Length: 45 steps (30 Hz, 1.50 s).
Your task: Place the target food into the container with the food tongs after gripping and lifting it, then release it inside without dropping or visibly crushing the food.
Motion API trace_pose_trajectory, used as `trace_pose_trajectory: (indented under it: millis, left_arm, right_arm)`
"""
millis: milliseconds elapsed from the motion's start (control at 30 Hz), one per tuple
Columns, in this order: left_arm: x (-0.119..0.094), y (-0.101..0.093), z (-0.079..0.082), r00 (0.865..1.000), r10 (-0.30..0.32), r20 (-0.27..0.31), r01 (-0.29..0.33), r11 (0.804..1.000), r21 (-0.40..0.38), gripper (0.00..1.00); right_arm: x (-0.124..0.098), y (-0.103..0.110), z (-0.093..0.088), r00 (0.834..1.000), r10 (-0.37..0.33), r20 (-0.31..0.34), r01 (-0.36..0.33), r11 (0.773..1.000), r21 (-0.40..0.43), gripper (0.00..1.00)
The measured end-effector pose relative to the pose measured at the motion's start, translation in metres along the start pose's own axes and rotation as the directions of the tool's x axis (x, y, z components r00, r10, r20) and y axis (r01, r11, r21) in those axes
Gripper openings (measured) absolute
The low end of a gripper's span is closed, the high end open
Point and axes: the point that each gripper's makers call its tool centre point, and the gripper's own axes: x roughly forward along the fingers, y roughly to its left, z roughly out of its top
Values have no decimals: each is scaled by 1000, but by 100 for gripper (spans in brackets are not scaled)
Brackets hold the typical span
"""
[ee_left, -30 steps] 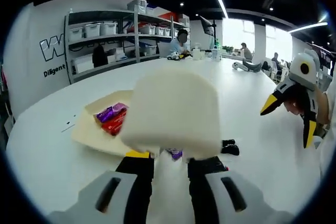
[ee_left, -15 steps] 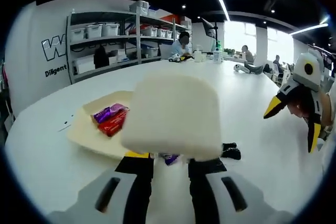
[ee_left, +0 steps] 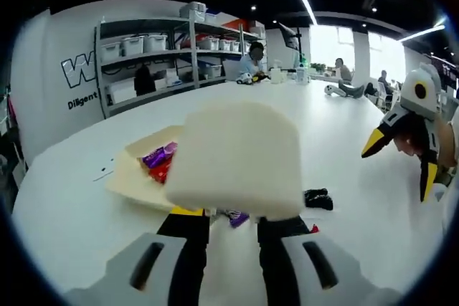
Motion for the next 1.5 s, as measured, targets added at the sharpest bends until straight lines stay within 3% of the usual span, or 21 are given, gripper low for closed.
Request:
trace_pose_trajectory:
  millis: [200,433,933,1033,1267,1400,1500]
  left_arm:
    - [6,-9,3,1000,-16,21,16,1000,1,24]
    - [8,-3,-2,1000,-16,-3,16,1000,-19,24]
    - [-5,-17,-5,996,-74,-55,74,997,-1,23]
    - [-10,-14,-1,997,-62,-48,60,998,-29,23]
    - [-13,-10,-2,998,-12,-60,1,984,-178,23]
    - [-10,-29,2,998,-44,-36,37,984,-173,23]
    - [-8,-32,0,998,-46,-46,38,984,-172,23]
  right_arm:
    - [1,1,0,1000,3,1,-3,1000,2,68]
    - [0,0,-1,1000,0,0,0,1000,2,68]
    - [0,2,-1,1000,3,0,-3,1000,0,68]
    - [0,2,0,1000,3,2,-3,1000,-1,68]
    - [0,3,2,1000,7,4,-7,1000,-8,68]
    - [0,3,4,1000,7,7,-7,1000,-11,68]
    - [-1,2,4,1000,6,7,-6,1000,-11,68]
